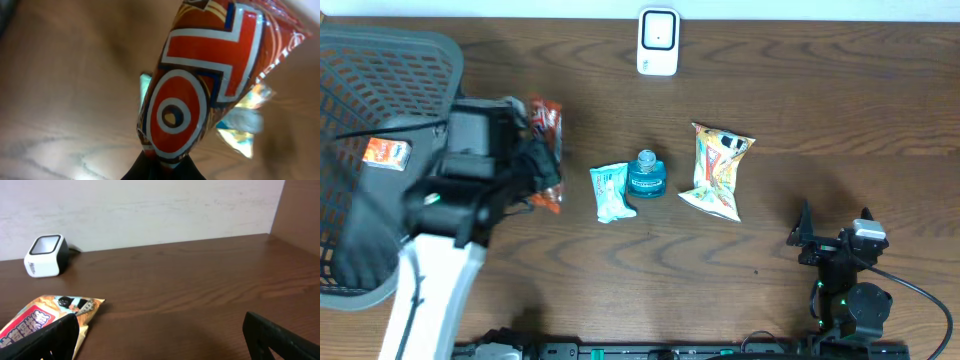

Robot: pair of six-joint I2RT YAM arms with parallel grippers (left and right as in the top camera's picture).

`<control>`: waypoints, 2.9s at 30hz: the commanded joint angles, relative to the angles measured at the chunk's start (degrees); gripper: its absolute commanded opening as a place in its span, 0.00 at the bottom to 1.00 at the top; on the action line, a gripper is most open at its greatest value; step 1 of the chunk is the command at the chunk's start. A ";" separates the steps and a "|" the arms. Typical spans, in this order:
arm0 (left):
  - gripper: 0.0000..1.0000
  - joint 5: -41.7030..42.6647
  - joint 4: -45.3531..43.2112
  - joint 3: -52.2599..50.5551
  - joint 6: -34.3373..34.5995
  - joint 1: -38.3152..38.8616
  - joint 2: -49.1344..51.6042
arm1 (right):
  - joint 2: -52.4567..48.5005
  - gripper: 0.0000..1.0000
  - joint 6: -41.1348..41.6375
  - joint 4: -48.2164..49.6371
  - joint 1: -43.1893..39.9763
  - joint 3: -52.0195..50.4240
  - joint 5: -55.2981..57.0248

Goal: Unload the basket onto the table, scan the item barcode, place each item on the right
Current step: 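Carry the red bar to the table left of the wipe pack, then open the left gripper to release the bar and withdraw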

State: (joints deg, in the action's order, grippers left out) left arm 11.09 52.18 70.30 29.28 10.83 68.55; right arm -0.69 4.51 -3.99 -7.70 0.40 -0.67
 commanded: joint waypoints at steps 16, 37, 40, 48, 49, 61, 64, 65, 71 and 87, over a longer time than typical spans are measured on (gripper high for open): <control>0.08 -10.36 -11.63 -6.88 20.83 7.63 33.83 | 0.31 0.99 0.13 -0.15 -0.33 -0.09 -0.33; 0.90 -11.93 -13.07 -6.84 20.39 12.74 36.11 | 0.31 0.99 0.13 -0.15 -0.33 -0.09 -0.33; 1.00 -16.17 -7.72 -6.84 21.27 12.76 32.17 | 0.31 0.99 0.13 -0.15 -0.33 -0.09 -0.33; 0.98 -13.00 -4.24 -6.82 19.45 13.84 12.17 | 0.31 0.99 0.13 -0.15 -0.33 -0.09 -0.33; 0.98 -13.03 -4.26 -6.82 19.39 14.43 9.53 | 0.31 0.99 0.13 -0.15 -0.33 -0.09 -0.33; 0.98 -13.05 -7.76 -6.69 11.96 18.62 -11.26 | 0.31 0.99 0.13 -0.15 -0.35 -0.09 -0.33; 0.98 -13.53 -8.44 -6.10 9.68 18.60 -12.41 | 0.31 0.99 0.13 -0.15 -0.35 -0.09 -0.33; 0.98 -13.75 -9.18 -5.66 8.70 18.60 -12.48 | 0.31 0.99 0.13 -0.15 -0.35 -0.09 -0.33; 0.98 -21.86 -13.00 2.29 3.69 15.67 -12.46 | 0.31 0.99 0.13 -0.15 -0.33 -0.09 -0.33; 0.98 -32.02 -8.68 12.87 0.37 -23.43 -9.99 | 0.31 0.99 0.13 -0.15 -0.33 -0.09 -0.33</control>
State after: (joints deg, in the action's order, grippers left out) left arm -18.37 42.54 82.24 30.74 -5.41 56.53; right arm -0.69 4.51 -3.99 -7.73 0.40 -0.67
